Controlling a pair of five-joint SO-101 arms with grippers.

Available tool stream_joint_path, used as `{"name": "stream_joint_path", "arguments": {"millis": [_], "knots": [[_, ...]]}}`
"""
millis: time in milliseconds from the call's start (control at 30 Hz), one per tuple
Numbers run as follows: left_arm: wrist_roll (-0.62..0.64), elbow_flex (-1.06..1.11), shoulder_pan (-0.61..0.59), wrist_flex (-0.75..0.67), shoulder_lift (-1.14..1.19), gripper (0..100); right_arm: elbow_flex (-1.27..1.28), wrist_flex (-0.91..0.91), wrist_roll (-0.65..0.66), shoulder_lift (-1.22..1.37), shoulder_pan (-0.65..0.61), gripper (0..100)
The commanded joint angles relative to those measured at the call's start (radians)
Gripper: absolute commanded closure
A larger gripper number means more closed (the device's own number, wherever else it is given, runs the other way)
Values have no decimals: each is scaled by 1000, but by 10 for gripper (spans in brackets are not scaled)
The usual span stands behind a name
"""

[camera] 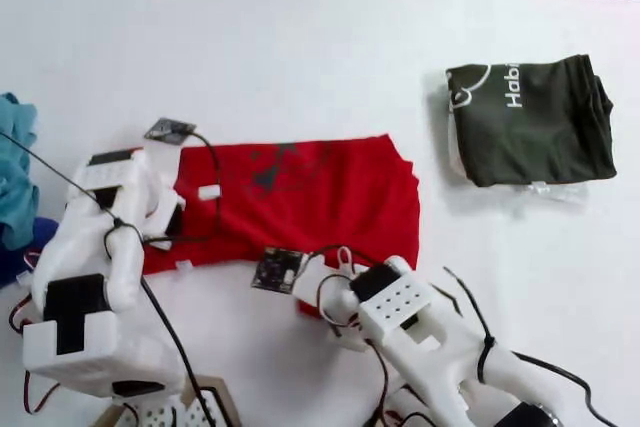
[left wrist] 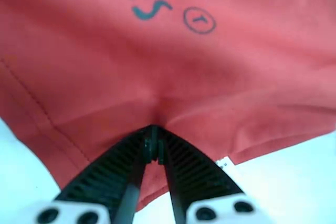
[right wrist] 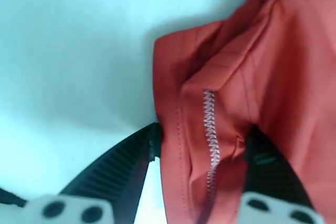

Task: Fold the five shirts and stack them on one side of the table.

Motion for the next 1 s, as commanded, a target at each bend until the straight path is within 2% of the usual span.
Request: {"name": "stream_joint_path", "arguments": {"millis": [0, 133, 333, 433, 600, 767, 967], "knots": [[-8, 2, -21, -35, 11, 974, -17, 2, 23, 53, 25, 741], [-8, 4, -21, -35, 11, 974, -86, 22, 25, 179, 25, 759], [-8, 4, -21, -35, 11, 974, -124, 33, 26, 239, 24, 882], [-6, 4, -21, -35, 11, 974, -126, 35, 26, 239, 24, 978], [-6, 4, -21, -35, 11, 974, -147, 41, 26, 239, 25, 980], [-6, 4, -21, -35, 11, 974, -311, 180, 40, 239, 38, 978], [-6, 4, -21, -35, 11, 974, -621, 303, 167, 266, 185, 978]]}}
